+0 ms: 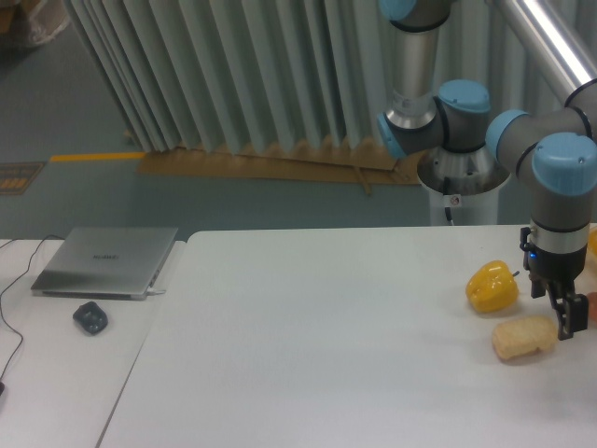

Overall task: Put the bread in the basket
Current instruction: 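Lower the gripper onto the bread roll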

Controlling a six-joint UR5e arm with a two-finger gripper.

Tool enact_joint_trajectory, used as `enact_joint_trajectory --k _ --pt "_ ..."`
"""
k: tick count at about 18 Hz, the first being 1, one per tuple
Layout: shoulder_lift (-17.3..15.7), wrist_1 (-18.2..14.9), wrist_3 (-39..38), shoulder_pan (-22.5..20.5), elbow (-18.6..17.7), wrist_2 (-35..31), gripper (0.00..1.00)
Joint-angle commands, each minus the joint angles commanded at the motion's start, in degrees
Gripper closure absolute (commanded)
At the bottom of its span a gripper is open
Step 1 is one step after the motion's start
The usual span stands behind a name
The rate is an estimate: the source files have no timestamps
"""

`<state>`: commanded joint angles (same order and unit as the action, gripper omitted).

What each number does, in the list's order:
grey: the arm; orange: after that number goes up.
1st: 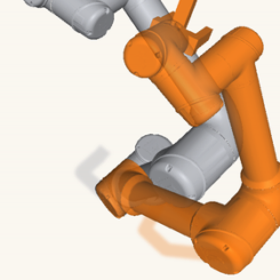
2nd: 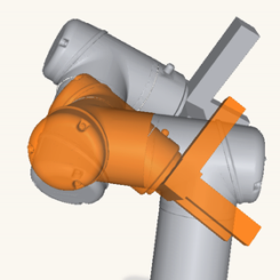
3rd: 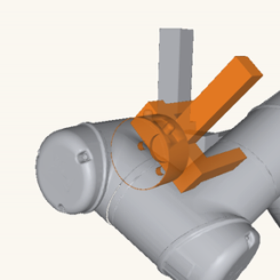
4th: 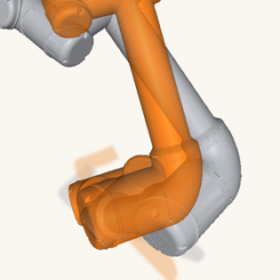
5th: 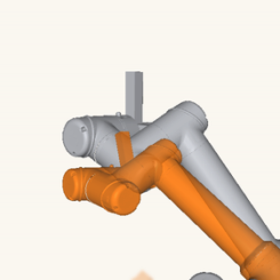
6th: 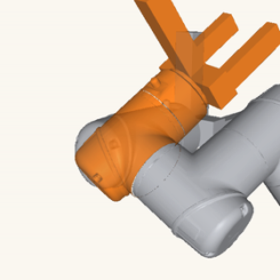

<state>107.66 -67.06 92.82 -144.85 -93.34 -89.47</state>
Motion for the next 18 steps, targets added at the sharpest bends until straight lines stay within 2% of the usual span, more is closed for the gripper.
enact_joint_trajectory --k 3,6,18 --pt "0.5 0.1 -0.9 0.6 -1.1 0.2 0.00" --pt "1.6 0.3 -2.0 1.3 -1.0 0.3 0.00" --pt "2.4 2.3 -0.9 1.9 -0.1 0.3 0.00"
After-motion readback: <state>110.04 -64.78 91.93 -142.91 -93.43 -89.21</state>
